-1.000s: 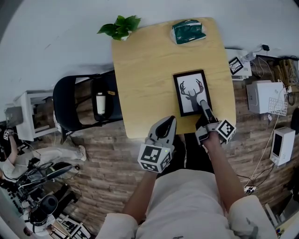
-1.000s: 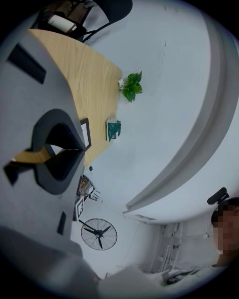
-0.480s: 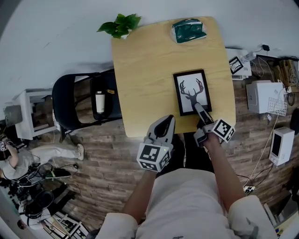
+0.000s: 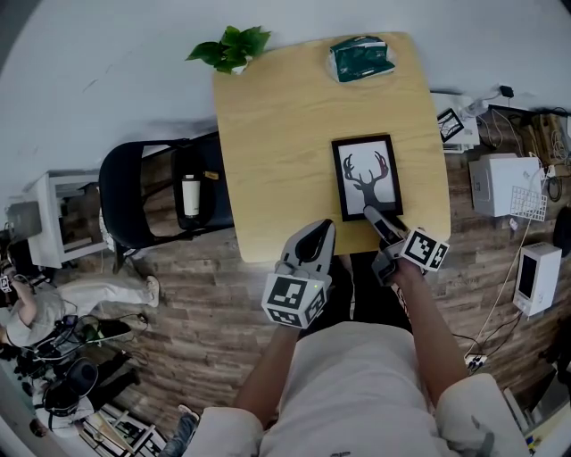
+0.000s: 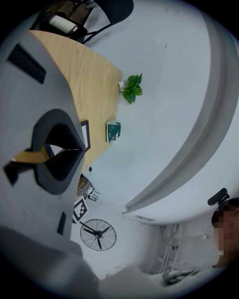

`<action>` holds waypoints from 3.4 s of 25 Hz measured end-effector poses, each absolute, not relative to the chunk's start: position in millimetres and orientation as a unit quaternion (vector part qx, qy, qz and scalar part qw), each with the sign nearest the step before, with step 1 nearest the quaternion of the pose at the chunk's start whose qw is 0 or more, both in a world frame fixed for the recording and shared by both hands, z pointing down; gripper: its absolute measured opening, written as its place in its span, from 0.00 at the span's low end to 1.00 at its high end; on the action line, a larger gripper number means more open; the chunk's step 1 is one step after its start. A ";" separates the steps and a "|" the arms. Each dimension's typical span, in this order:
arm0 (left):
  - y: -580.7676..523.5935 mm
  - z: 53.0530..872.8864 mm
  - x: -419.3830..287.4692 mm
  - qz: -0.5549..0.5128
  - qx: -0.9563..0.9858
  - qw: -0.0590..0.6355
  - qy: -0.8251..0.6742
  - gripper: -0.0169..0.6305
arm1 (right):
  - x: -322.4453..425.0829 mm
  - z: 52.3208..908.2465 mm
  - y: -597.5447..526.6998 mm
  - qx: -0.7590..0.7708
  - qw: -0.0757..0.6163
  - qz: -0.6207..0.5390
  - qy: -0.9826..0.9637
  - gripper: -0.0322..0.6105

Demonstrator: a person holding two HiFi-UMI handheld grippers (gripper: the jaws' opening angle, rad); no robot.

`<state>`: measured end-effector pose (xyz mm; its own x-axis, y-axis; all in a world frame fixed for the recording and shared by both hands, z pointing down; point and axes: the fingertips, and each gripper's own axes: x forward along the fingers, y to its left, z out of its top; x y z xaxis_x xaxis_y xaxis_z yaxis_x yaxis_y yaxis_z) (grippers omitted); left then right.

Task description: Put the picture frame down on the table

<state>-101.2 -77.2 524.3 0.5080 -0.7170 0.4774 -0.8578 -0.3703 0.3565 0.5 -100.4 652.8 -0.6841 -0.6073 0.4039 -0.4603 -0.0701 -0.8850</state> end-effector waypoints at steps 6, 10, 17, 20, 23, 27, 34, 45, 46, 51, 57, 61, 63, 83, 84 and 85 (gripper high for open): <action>-73.7 523.5 -107.4 0.122 0.820 0.288 -0.480 0.04 | -8.3 655.3 -92.5 -0.383 -0.007 -0.586 0.715 0.75; -71.8 521.7 -111.4 0.121 0.820 0.287 -0.479 0.04 | -13.5 660.2 -83.4 -0.365 -0.053 -0.571 0.734 0.75; -65.2 522.0 -116.3 0.123 0.823 0.286 -0.474 0.04 | -24.5 672.6 -69.0 -0.357 -0.166 -0.485 0.781 0.75; -62.9 520.5 -118.1 0.123 0.825 0.285 -0.472 0.04 | -24.8 674.2 -67.7 -0.365 -0.179 -0.471 0.783 0.75; -61.2 519.2 -121.7 0.123 0.826 0.284 -0.470 0.04 | -25.3 676.0 -66.1 -0.367 -0.194 -0.464 0.783 0.75; -57.3 518.6 -128.6 0.123 0.827 0.283 -0.469 0.04 | -23.7 678.1 -61.6 -0.372 -0.211 -0.462 0.777 0.75; -49.5 517.7 -134.4 0.123 0.831 0.280 -0.464 0.04 | -20.7 680.5 -53.9 -0.382 -0.221 -0.460 0.771 0.75; -36.7 507.5 -137.5 0.109 0.837 0.278 -0.458 0.04 | -19.8 680.8 -48.5 -0.403 -0.213 -0.460 0.762 0.75; -34.5 507.0 -137.3 0.109 0.838 0.278 -0.457 0.04 | -19.4 680.7 -46.6 -0.404 -0.213 -0.459 0.762 0.75; -23.1 505.2 -138.8 0.108 0.840 0.277 -0.454 0.04 | -13.1 674.9 -43.0 -0.426 -0.193 -0.451 0.760 0.75; -9.1 500.8 -140.1 0.108 0.844 0.271 -0.451 0.04 | -12.0 644.6 -42.2 -0.437 -0.176 -0.416 0.778 0.75; 0.6 497.0 -136.7 0.106 0.848 0.266 -0.446 0.04 | -7.1 618.7 -37.4 -0.444 -0.176 -0.375 0.794 0.71; 6.3 495.2 -133.7 0.106 0.850 0.265 -0.443 0.04 | -4.2 605.2 -33.2 -0.447 -0.181 -0.350 0.803 0.65; 7.6 450.9 -80.1 0.100 0.850 0.236 -0.461 0.04 | 18.9 490.1 -5.9 -0.376 -0.220 -0.174 0.883 0.25; 6.4 447.5 -76.5 0.098 0.848 0.234 -0.465 0.04 | 23.3 484.7 -7.0 -0.376 -0.217 -0.169 0.885 0.23; 5.7 443.8 -73.2 0.097 0.847 0.231 -0.469 0.04 | 27.8 479.5 -7.7 -0.375 -0.215 -0.164 0.887 0.21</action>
